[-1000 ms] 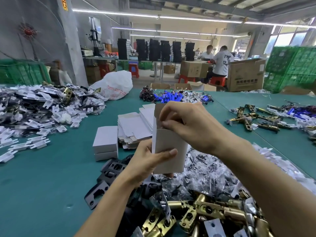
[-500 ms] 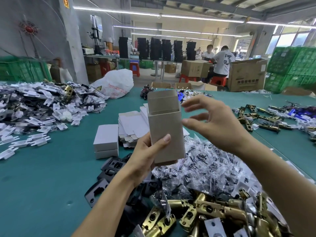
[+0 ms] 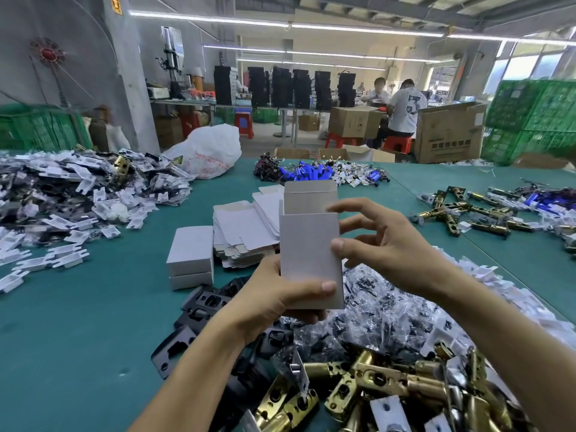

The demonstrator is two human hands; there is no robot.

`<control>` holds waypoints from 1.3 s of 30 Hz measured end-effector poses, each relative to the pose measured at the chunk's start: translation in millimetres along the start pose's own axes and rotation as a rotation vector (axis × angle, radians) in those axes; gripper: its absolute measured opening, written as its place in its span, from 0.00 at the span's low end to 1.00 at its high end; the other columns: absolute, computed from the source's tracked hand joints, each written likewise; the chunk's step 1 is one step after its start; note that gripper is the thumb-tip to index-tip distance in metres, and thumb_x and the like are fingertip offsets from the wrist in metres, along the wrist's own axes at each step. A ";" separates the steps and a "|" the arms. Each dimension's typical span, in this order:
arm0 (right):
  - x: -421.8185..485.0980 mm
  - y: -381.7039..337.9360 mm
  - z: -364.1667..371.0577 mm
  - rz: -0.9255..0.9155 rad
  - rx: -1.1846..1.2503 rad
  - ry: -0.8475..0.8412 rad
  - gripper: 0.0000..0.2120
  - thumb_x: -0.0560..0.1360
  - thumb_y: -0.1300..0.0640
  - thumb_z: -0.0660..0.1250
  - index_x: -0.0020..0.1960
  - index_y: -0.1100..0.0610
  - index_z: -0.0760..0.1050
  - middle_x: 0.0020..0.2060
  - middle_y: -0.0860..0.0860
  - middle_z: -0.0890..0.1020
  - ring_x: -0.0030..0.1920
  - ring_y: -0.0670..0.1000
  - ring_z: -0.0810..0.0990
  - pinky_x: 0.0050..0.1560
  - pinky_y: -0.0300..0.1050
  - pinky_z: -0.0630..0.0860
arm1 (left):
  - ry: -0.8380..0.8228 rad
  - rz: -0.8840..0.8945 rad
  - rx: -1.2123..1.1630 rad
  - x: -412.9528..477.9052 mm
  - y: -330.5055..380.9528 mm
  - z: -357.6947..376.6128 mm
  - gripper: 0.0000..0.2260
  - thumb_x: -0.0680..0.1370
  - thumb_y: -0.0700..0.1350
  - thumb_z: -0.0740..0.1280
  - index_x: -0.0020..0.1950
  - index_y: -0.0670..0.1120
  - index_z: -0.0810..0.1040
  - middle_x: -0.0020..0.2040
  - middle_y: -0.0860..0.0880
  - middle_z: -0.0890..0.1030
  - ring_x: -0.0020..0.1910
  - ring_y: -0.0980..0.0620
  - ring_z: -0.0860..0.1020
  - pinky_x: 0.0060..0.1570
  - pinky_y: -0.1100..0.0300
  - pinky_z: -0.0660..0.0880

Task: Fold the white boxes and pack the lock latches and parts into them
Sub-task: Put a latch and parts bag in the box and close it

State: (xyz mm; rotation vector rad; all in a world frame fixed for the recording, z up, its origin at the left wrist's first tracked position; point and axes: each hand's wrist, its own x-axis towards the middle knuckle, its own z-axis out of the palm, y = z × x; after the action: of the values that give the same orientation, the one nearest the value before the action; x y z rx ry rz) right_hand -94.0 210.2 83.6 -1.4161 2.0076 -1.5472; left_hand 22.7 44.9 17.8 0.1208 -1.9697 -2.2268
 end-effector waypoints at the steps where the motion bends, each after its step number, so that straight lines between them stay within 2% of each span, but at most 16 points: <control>1: 0.7 0.2 -1.1 0.005 0.001 -0.005 0.18 0.75 0.62 0.72 0.56 0.42 0.78 0.51 0.55 0.82 0.45 0.61 0.84 0.45 0.51 0.83 | 0.007 0.009 0.028 0.7 -0.5 -0.2 0.20 0.64 0.49 0.82 0.52 0.47 0.83 0.44 0.43 0.85 0.37 0.42 0.84 0.35 0.56 0.80; 3: 0.4 0.4 -3.6 0.020 0.012 -0.028 0.15 0.74 0.64 0.73 0.55 0.46 0.78 0.51 0.56 0.82 0.44 0.61 0.84 0.47 0.54 0.82 | 0.020 0.032 0.080 0.7 -1.8 -0.8 0.17 0.64 0.49 0.82 0.50 0.51 0.84 0.45 0.44 0.86 0.38 0.43 0.84 0.36 0.55 0.81; 6: -4.6 4.3 -7.9 0.036 -0.040 -0.102 0.13 0.74 0.63 0.73 0.55 0.51 0.78 0.52 0.56 0.82 0.45 0.59 0.85 0.48 0.55 0.82 | -0.013 0.090 0.190 0.3 -7.5 -2.4 0.17 0.67 0.46 0.82 0.54 0.54 0.84 0.50 0.48 0.86 0.48 0.48 0.86 0.46 0.54 0.83; 8: -11.5 9.2 -11.1 0.062 -0.082 -0.138 0.11 0.74 0.63 0.73 0.53 0.53 0.79 0.51 0.54 0.82 0.45 0.58 0.85 0.45 0.49 0.81 | -0.040 0.098 0.263 0.5 -13.7 -1.2 0.17 0.68 0.44 0.82 0.55 0.52 0.84 0.50 0.48 0.86 0.50 0.50 0.85 0.50 0.51 0.83; 11: -22.8 18.6 -16.6 0.107 -0.113 -0.129 0.10 0.73 0.65 0.74 0.51 0.55 0.80 0.44 0.52 0.85 0.44 0.51 0.85 0.42 0.40 0.78 | -0.076 0.102 0.361 2.0 -20.6 3.3 0.19 0.68 0.51 0.81 0.57 0.51 0.83 0.50 0.49 0.86 0.50 0.51 0.84 0.53 0.49 0.82; 15: -30.3 24.3 -23.3 0.146 -0.114 -0.107 0.10 0.73 0.66 0.74 0.51 0.55 0.80 0.44 0.52 0.86 0.44 0.49 0.85 0.42 0.41 0.79 | 0.011 0.207 0.479 4.4 -17.6 3.0 0.25 0.67 0.60 0.78 0.62 0.62 0.77 0.53 0.53 0.85 0.50 0.53 0.85 0.50 0.53 0.82; 18: -29.8 25.5 -24.3 0.179 -0.131 -0.145 0.10 0.73 0.66 0.73 0.52 0.55 0.80 0.47 0.50 0.85 0.45 0.50 0.85 0.45 0.49 0.80 | 0.158 0.372 0.400 7.3 -14.3 -0.6 0.28 0.66 0.57 0.79 0.63 0.64 0.74 0.53 0.50 0.84 0.48 0.51 0.86 0.46 0.54 0.83; 20: -28.6 25.8 -23.1 0.186 -0.126 -0.163 0.11 0.73 0.66 0.73 0.52 0.55 0.81 0.48 0.49 0.84 0.47 0.52 0.85 0.48 0.48 0.81 | 0.174 0.437 0.313 7.7 -12.7 0.0 0.23 0.68 0.54 0.80 0.59 0.64 0.77 0.53 0.50 0.84 0.46 0.51 0.86 0.44 0.56 0.83; 22: -27.8 26.5 -20.3 0.190 -0.129 -0.174 0.11 0.74 0.66 0.73 0.53 0.53 0.81 0.47 0.47 0.85 0.48 0.51 0.85 0.49 0.46 0.81 | 0.178 0.437 0.339 7.1 -13.2 2.5 0.16 0.69 0.53 0.78 0.54 0.63 0.81 0.52 0.55 0.84 0.45 0.53 0.85 0.44 0.61 0.81; 24: -27.6 27.3 -18.8 0.187 -0.166 -0.172 0.12 0.74 0.64 0.73 0.54 0.51 0.81 0.47 0.43 0.85 0.50 0.49 0.84 0.51 0.46 0.82 | 0.195 0.416 0.377 7.6 -16.1 2.6 0.12 0.69 0.52 0.76 0.52 0.59 0.84 0.52 0.58 0.84 0.47 0.53 0.84 0.45 0.60 0.81; 27: -26.6 26.2 -16.4 0.105 -0.209 -0.110 0.10 0.74 0.57 0.74 0.54 0.48 0.82 0.54 0.41 0.81 0.58 0.44 0.80 0.54 0.48 0.81 | 0.215 0.409 0.402 8.6 -18.5 2.5 0.12 0.68 0.53 0.75 0.51 0.53 0.85 0.50 0.54 0.85 0.47 0.51 0.84 0.46 0.55 0.82; 30: -21.7 21.3 -9.1 -0.010 -0.068 0.036 0.09 0.73 0.53 0.74 0.51 0.44 0.77 0.58 0.42 0.81 0.59 0.46 0.80 0.53 0.45 0.80 | 0.215 0.403 0.389 8.4 -18.2 3.4 0.13 0.68 0.53 0.76 0.51 0.52 0.85 0.50 0.54 0.86 0.45 0.50 0.84 0.45 0.54 0.82; 32: -17.0 19.3 -4.7 -0.056 0.040 0.093 0.09 0.73 0.51 0.72 0.49 0.44 0.72 0.54 0.47 0.84 0.54 0.50 0.83 0.53 0.46 0.81 | 0.227 0.401 0.374 8.2 -18.2 3.6 0.14 0.68 0.52 0.76 0.52 0.51 0.86 0.48 0.54 0.86 0.43 0.52 0.84 0.43 0.54 0.82; 34: -13.2 19.0 -2.3 -0.076 0.012 0.089 0.07 0.73 0.51 0.70 0.49 0.47 0.74 0.46 0.52 0.85 0.48 0.52 0.84 0.52 0.49 0.81 | 0.233 0.412 0.341 7.5 -19.4 4.3 0.14 0.68 0.49 0.77 0.53 0.51 0.86 0.46 0.54 0.86 0.42 0.54 0.84 0.42 0.57 0.82; 37: -12.2 22.8 -1.4 -0.076 -0.131 0.089 0.04 0.73 0.57 0.73 0.45 0.49 0.81 0.41 0.49 0.85 0.45 0.47 0.83 0.49 0.45 0.80 | 0.263 0.511 0.320 6.5 -21.8 7.3 0.13 0.68 0.46 0.77 0.53 0.52 0.85 0.50 0.52 0.87 0.46 0.50 0.86 0.45 0.51 0.84; 39: -12.5 23.0 -1.0 -0.055 -0.137 0.095 0.03 0.73 0.55 0.73 0.46 0.49 0.83 0.42 0.47 0.86 0.46 0.45 0.84 0.51 0.44 0.80 | 0.298 0.545 0.321 6.5 -23.4 8.3 0.12 0.67 0.46 0.78 0.50 0.53 0.85 0.50 0.51 0.87 0.45 0.49 0.86 0.43 0.51 0.84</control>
State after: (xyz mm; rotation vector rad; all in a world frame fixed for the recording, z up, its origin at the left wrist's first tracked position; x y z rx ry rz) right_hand -100.8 220.1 60.3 -1.4860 2.1861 -1.5533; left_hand 13.2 54.6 -4.1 -0.0417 -1.8907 -1.4620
